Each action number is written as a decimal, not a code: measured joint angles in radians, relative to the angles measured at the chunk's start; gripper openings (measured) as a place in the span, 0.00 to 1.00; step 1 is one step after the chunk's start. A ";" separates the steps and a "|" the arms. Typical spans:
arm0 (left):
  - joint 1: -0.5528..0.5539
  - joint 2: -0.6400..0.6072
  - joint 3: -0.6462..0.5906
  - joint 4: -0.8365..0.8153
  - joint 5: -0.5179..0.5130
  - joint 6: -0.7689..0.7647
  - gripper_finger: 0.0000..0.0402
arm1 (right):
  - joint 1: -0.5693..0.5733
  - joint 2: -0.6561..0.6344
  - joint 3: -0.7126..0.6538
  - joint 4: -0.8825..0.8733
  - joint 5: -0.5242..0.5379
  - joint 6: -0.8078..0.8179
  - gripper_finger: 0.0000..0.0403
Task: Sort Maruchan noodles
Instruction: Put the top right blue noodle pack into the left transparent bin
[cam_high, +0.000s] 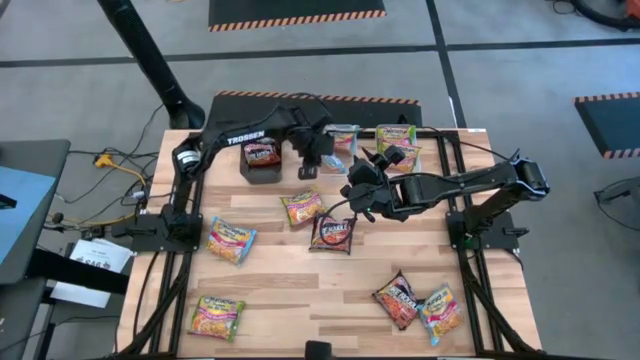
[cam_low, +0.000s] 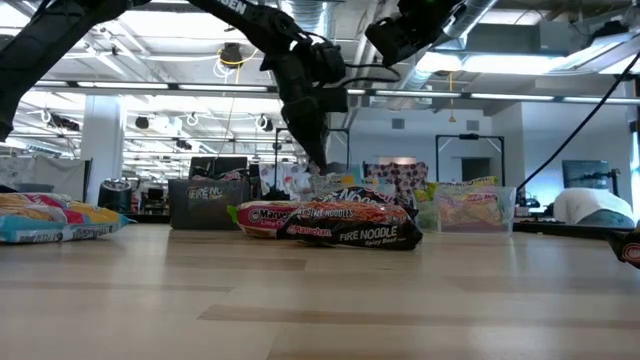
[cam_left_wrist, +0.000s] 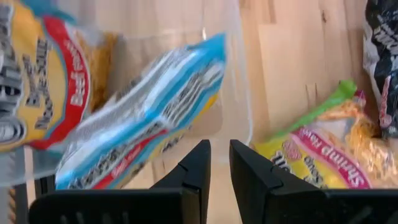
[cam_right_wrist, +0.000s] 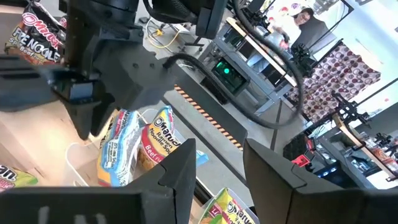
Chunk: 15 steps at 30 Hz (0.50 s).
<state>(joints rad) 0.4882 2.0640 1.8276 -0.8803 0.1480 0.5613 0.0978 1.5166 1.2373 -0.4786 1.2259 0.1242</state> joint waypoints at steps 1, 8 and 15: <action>-0.009 0.000 0.000 0.001 -0.011 -0.005 0.11 | 0.000 0.000 0.000 0.000 0.000 0.000 0.39; -0.052 0.000 0.000 0.008 -0.021 -0.006 0.11 | 0.000 0.000 0.000 0.000 0.000 0.000 0.39; -0.062 0.011 0.001 0.042 -0.020 0.002 0.11 | 0.000 0.000 0.000 0.000 0.000 0.001 0.39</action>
<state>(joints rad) 0.4259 2.0754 1.8282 -0.8387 0.1280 0.5629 0.0978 1.5166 1.2369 -0.4786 1.2259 0.1249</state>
